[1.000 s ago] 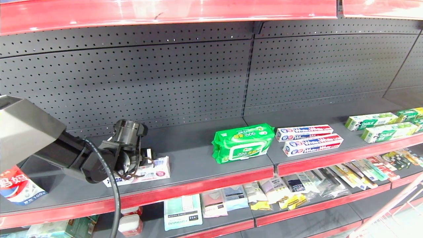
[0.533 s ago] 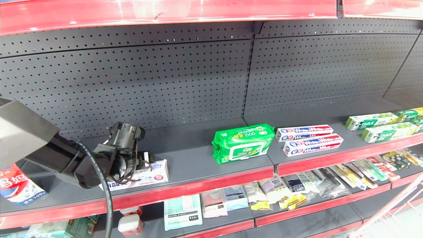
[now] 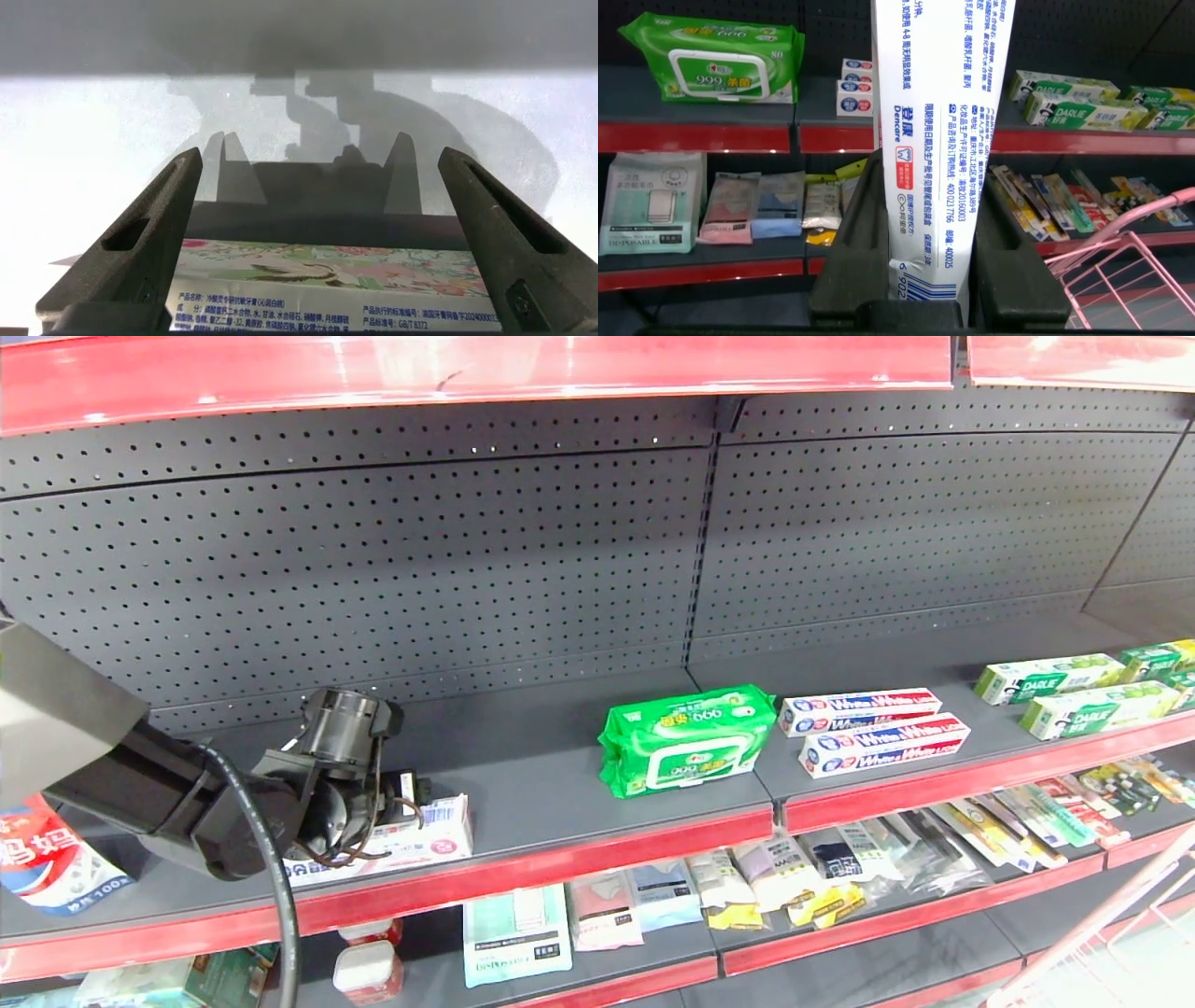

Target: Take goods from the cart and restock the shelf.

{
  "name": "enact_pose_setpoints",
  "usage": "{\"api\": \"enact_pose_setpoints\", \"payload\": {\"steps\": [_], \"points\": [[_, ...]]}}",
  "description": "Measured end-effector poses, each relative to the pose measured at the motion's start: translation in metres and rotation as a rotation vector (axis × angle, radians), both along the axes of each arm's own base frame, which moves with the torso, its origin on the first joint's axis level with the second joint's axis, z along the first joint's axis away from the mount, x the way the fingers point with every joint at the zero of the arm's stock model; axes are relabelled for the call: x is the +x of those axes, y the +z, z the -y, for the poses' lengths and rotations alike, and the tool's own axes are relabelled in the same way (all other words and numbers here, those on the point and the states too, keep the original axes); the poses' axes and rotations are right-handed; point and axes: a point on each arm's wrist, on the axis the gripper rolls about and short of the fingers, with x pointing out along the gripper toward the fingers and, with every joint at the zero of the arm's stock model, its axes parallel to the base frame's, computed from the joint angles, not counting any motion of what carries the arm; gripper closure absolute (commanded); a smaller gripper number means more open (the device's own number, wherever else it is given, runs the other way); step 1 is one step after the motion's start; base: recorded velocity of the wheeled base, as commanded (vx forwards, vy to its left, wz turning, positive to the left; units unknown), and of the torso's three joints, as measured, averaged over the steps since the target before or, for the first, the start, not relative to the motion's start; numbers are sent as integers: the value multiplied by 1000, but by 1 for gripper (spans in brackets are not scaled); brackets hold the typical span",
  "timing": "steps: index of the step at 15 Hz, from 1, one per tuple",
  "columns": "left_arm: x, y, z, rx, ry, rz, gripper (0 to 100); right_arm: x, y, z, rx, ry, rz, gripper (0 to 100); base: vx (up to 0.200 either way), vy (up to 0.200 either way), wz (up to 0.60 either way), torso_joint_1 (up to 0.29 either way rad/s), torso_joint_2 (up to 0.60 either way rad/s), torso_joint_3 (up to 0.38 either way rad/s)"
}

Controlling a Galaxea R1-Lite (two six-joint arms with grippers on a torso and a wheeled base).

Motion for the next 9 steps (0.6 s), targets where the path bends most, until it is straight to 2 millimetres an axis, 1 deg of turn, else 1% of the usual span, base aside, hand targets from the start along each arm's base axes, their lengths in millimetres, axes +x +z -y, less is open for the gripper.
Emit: {"api": "enact_pose_setpoints", "payload": {"steps": [4,9], "points": [[-8,-1,4,1,-17,-9,0,0,0,0,0,2,-2,100,0,0,0,0,0,0],[-14,0,4,-4,-19,-11,0,0,-1,0,0,2,-2,100,0,0,0,0,0,0]]}}
